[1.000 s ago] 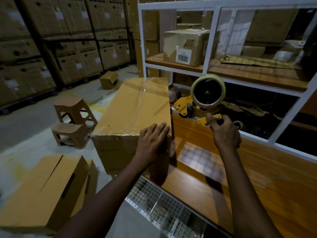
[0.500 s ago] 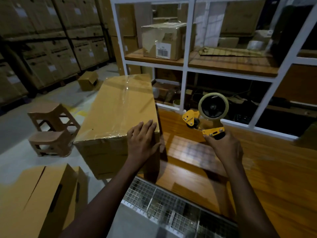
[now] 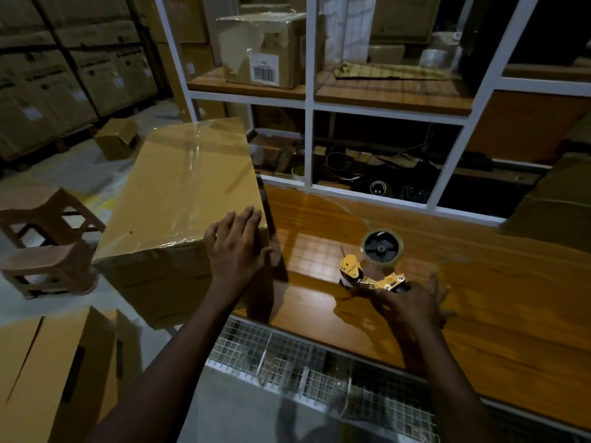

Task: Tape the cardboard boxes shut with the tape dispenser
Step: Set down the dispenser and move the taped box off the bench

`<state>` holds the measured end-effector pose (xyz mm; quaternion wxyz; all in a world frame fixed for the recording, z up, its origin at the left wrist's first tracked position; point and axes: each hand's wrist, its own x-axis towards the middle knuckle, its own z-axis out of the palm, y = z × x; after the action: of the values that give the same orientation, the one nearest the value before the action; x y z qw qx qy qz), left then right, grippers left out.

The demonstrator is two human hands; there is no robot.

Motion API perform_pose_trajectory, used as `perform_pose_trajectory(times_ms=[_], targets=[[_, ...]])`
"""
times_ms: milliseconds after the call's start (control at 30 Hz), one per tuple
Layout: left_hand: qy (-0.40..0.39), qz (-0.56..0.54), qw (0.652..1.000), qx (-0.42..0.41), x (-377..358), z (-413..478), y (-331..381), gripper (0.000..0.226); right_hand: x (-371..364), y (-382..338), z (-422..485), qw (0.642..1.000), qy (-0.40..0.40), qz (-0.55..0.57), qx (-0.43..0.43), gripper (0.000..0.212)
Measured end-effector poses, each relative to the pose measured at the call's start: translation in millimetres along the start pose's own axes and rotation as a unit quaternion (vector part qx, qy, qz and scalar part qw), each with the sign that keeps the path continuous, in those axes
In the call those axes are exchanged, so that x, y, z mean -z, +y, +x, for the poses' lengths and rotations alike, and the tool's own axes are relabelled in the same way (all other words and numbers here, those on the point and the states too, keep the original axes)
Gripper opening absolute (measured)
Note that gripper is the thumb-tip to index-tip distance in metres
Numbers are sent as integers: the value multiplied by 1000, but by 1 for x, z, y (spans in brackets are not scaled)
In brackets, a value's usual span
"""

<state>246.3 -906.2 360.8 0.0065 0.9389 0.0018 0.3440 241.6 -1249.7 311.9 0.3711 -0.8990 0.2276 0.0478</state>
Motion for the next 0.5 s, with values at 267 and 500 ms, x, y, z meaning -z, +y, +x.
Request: perform_pose_trajectory(times_ms=[267, 500], targets=[[-18, 12, 1000, 1, 2, 0, -1, 72, -32, 40, 19, 990, -9, -131, -42, 77], [-51, 5, 999, -15, 9, 2, -1, 76, -31, 29, 19, 983, 13, -177, -52, 96]])
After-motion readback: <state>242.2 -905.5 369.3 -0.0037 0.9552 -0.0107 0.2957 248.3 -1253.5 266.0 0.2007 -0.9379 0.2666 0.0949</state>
